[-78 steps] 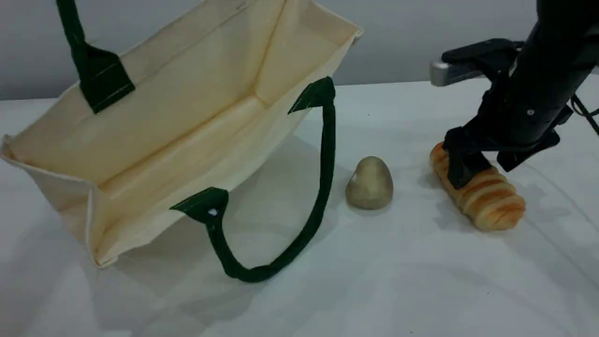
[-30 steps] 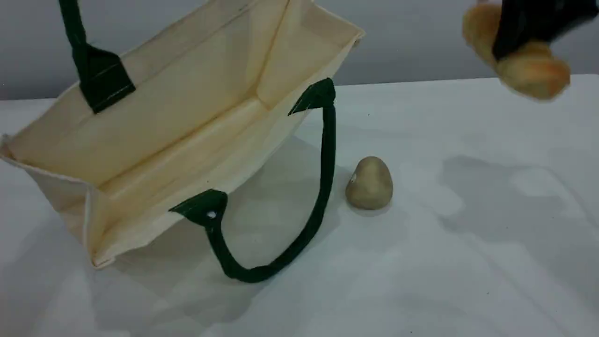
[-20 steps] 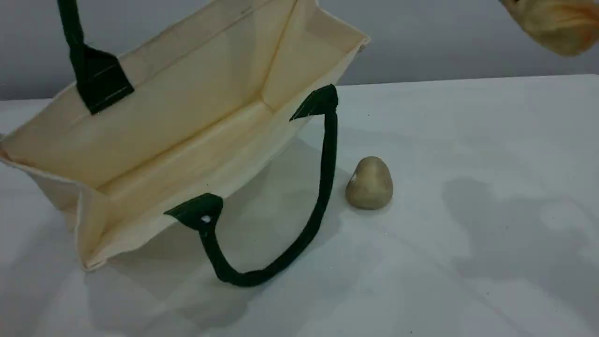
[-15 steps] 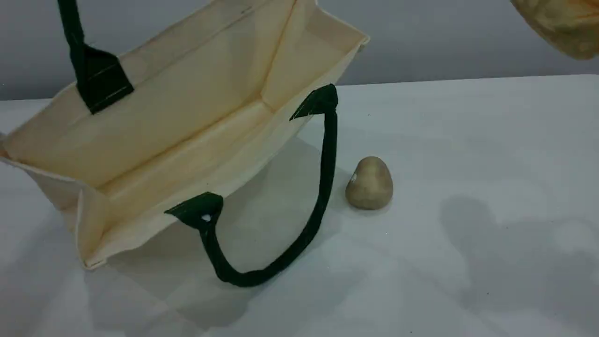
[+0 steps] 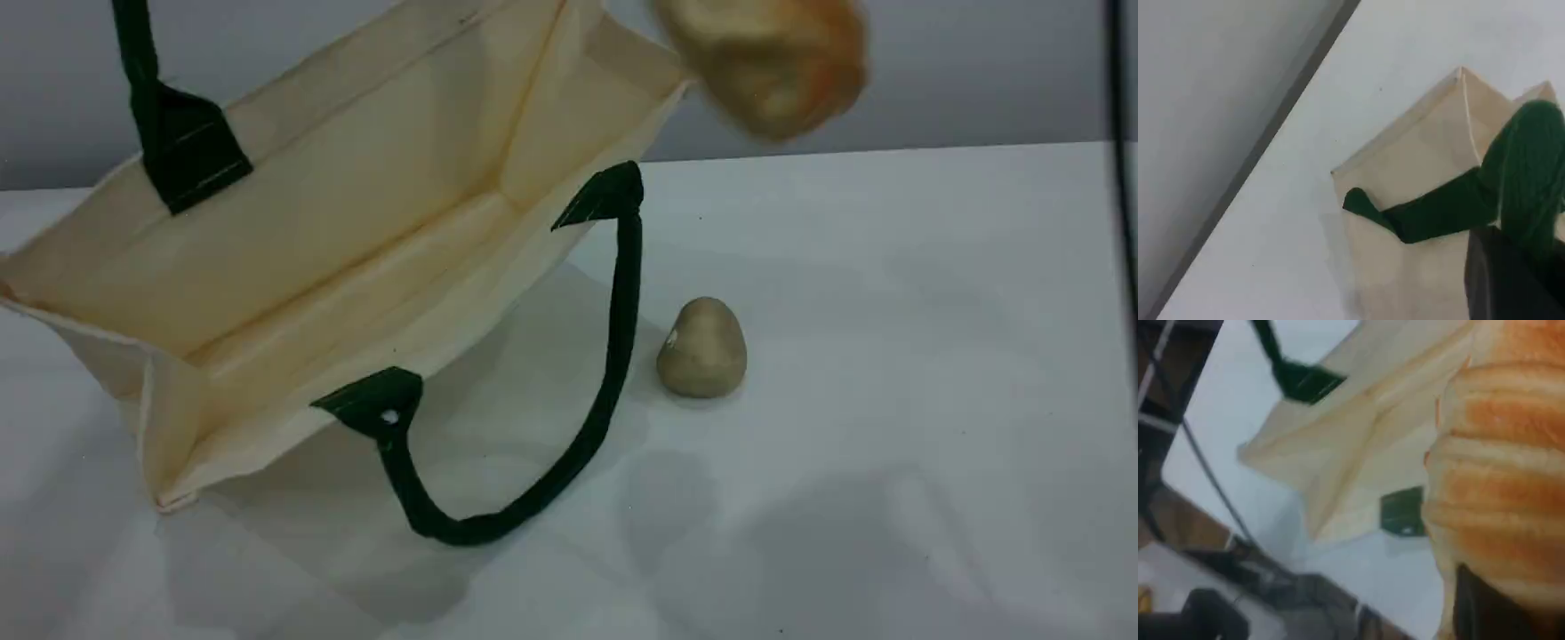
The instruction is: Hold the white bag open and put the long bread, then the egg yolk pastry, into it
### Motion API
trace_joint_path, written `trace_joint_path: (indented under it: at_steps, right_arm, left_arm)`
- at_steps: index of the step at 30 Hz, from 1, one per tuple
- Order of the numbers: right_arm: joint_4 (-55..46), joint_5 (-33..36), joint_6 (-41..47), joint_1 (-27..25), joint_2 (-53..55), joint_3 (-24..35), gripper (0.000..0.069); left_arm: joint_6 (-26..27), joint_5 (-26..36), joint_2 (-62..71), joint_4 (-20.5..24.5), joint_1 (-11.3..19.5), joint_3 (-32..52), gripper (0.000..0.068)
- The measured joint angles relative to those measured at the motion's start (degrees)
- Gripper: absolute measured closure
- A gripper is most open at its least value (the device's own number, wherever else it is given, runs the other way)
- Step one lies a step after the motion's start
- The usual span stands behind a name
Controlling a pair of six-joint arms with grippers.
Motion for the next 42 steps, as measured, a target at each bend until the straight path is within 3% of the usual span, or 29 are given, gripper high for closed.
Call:
trace_joint_path:
  at_steps: [6, 16, 38, 42]
  right_arm:
    - [4.4, -3.0, -2.2, 3.2, 6.3, 0.0, 0.0576]
    - [17.4, -11.5, -11.8, 3.2, 16.9, -1.7, 0.0577]
    - [27.3, -14.8, -13.6, 3.1, 35.5, -16.4, 0.0587]
    - [28.2, -13.1, -16.3, 3.1, 35.8, -17.6, 0.0539]
  left_arm:
    - [0.0, 0.0, 0.0, -0.1, 0.0, 0.0, 0.0602]
    - [0.0, 0.0, 0.0, -0.1, 0.0, 0.0, 0.0602]
    - [-0.2, 0.0, 0.0, -0.1, 0.0, 0.0, 0.0602]
    - [-0.2, -0.1, 0.0, -0.1, 0.0, 0.0, 0.0602]
